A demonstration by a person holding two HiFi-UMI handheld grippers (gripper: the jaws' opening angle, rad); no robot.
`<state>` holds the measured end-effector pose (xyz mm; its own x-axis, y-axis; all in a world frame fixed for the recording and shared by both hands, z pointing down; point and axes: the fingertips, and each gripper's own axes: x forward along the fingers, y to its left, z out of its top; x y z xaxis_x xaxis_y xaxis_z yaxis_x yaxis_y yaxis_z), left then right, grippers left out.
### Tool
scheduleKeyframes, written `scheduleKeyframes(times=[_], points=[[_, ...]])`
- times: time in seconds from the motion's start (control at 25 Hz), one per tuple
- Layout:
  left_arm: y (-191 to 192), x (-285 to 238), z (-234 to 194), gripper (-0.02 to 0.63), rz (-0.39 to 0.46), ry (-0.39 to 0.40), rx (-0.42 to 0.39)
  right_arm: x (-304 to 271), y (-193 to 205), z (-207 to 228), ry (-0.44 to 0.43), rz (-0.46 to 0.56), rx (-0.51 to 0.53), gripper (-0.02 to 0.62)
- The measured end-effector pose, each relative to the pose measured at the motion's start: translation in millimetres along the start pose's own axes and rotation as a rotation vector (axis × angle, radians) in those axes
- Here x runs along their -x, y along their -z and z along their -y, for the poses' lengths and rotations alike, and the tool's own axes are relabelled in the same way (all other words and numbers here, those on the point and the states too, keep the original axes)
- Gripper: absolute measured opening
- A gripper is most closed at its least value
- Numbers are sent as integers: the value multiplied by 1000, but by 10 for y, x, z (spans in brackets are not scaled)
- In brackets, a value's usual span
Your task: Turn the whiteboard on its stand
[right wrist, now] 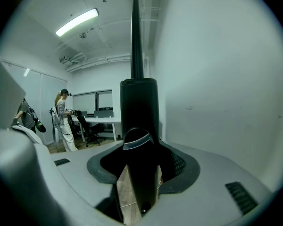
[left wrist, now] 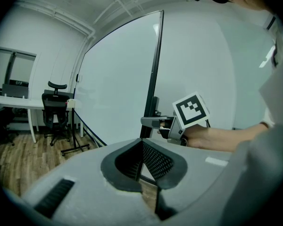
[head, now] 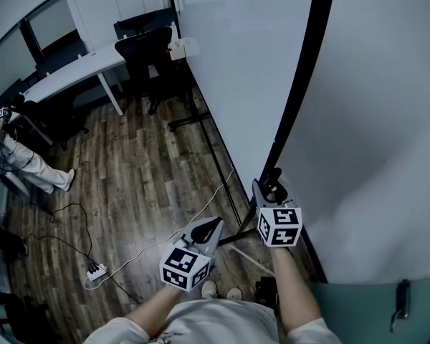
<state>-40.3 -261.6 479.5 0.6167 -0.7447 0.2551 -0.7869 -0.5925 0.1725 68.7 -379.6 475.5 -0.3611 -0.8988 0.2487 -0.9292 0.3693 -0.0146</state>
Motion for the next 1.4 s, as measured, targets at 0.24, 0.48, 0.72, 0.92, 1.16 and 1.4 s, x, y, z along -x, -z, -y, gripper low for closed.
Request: scheduleKeyframes(times=[0.24,0.48,0.72,0.92,1.16,1.4], points=[[12,98,95,11,3,-3,3,211,39,-43,8,9,-4,187],[43,224,189,11,11,-12,7,471,101,-92,16,17,-5,187],[67,357,320,11,15,-7,12,801,158,-183,14,20,1,187],[148,478,453,11,14,6,14,1121,258,-284,22,25,14,187],[277,565,603,11,13,27,10,1437,424,-387,20,20,22,187],[276,582,698,11,13,44,6,1630,474,-432,27,19,23,187]])
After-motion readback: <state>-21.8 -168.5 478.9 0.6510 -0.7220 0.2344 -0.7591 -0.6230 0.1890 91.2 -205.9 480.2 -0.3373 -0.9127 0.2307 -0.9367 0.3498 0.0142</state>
